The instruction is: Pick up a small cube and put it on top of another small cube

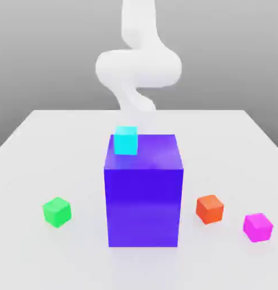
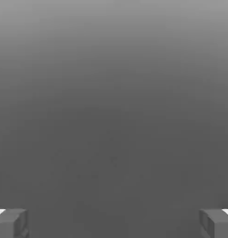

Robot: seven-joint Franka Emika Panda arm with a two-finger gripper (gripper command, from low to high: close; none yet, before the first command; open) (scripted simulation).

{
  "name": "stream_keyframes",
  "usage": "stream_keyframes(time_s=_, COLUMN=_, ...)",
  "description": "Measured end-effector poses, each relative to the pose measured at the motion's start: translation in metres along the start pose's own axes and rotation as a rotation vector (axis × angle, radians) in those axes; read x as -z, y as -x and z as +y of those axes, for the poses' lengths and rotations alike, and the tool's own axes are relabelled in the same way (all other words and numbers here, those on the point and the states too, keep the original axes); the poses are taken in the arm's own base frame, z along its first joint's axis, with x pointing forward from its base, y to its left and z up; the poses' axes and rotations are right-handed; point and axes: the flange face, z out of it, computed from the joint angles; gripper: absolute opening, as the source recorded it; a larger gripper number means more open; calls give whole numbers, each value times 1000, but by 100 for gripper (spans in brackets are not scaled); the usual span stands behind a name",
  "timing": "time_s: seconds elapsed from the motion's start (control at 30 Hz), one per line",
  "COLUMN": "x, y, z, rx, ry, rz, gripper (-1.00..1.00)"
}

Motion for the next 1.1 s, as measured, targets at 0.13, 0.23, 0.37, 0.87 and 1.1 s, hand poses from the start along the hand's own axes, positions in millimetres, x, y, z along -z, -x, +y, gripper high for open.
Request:
stream_keyframes(time_s=0.13, x=-83, y=43, z=-28, rx=256, ry=57, rz=-104, gripper=0)
stream_keyframes(time_s=0.23, x=-139, y=84, z=-42, rx=444, ry=81, rz=-187, gripper=0)
stream_keyframes(time_s=0.37, x=-204, y=149, z=-51, rx=696, ry=88, rz=-307, gripper=0)
stream_keyframes(time_s=0.87, x=-337, y=438, z=-1, rx=1542, ry=-128, rz=-786, gripper=0)
stream_keyframes(time_s=1.1, x=-376, y=472, z=23, rx=1561, ry=-138, rz=-799, gripper=-100)
